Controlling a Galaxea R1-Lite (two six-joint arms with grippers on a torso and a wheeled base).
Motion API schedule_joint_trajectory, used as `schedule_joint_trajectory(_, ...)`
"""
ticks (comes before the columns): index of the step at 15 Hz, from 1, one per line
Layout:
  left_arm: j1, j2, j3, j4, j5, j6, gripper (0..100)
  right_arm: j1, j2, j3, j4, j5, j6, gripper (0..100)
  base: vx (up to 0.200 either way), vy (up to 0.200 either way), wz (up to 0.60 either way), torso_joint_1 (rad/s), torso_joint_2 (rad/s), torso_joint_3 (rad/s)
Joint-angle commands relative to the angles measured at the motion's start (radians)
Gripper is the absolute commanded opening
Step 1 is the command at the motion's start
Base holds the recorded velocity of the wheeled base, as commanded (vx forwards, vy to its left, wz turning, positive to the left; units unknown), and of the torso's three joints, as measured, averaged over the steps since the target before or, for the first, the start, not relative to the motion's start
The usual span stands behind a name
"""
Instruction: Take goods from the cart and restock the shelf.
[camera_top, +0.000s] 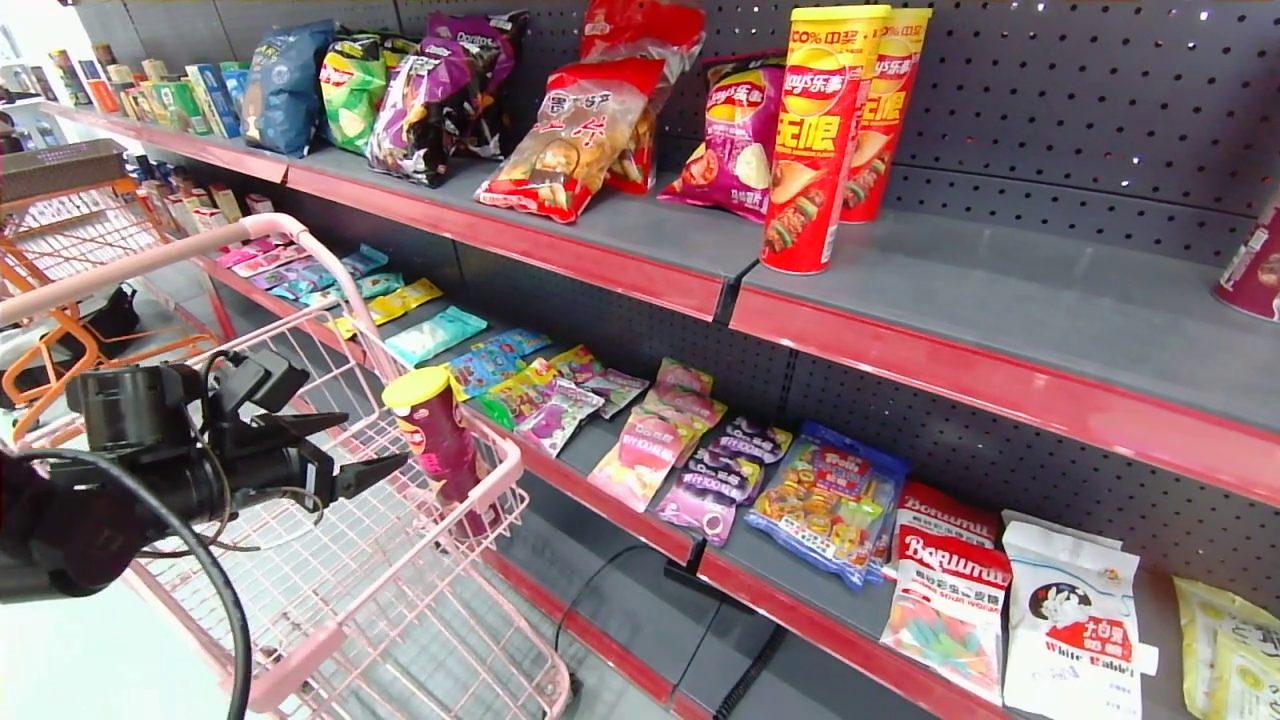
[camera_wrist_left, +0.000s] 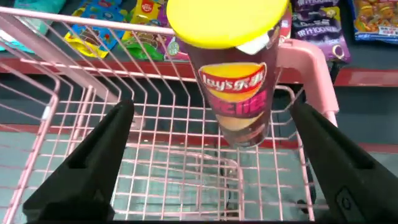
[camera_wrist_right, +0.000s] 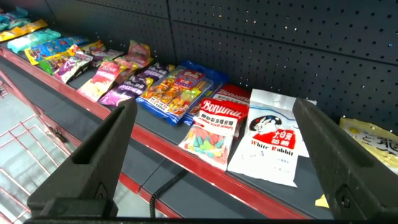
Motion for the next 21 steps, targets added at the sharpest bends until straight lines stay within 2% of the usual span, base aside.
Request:
schedule_joint_trajectory(1, -0.035, 0.083, -0.036, -0.033, 0.011, -0.028, 100, 0.001, -0.001, 0.000, 0.000, 0.000, 0.000, 100, 0.000, 0.000, 0.00, 0.000, 0.00, 0.000)
schedule_joint_trajectory(5, -0.051, 0.161, -0.074, -0.096, 0.028, -0.035, 100, 0.001, -0.001, 0.000, 0.000, 0.000, 0.000, 100, 0.000, 0.000, 0.00, 0.000, 0.00, 0.000)
schedule_joint_trajectory(9, -0.074, 0.180, -0.097, -0.096, 0.036, -0.039, 100, 0.001, -0.001, 0.000, 0.000, 0.000, 0.000, 100, 0.000, 0.000, 0.00, 0.000, 0.00, 0.000)
schedule_joint_trajectory(10, -0.094, 0.203, -0.132, -0.101, 0.059, -0.065, 0, 0.001, -0.001, 0.000, 0.000, 0.000, 0.000, 100, 0.000, 0.000, 0.00, 0.000, 0.00, 0.000)
schedule_joint_trajectory(12, -0.122, 0.213, -0.154, -0.101, 0.080, -0.100, 0, 0.001, -0.001, 0.000, 0.000, 0.000, 0.000, 100, 0.000, 0.000, 0.00, 0.000, 0.00, 0.000)
schedule_joint_trajectory(16, -0.128, 0.197, -0.141, -0.101, 0.083, -0.104, 0, 0.001, -0.001, 0.000, 0.000, 0.000, 0.000, 100, 0.000, 0.000, 0.00, 0.000, 0.00, 0.000)
schedule_joint_trajectory(18, -0.128, 0.169, -0.132, -0.099, 0.083, -0.121, 0, 0.001, -0.001, 0.000, 0.000, 0.000, 0.000, 100, 0.000, 0.000, 0.00, 0.000, 0.00, 0.000)
schedule_joint_trajectory(21, -0.101, 0.161, -0.134, -0.101, 0.083, -0.127, 0, 0.001, -0.001, 0.000, 0.000, 0.000, 0.000, 100, 0.000, 0.000, 0.00, 0.000, 0.00, 0.000)
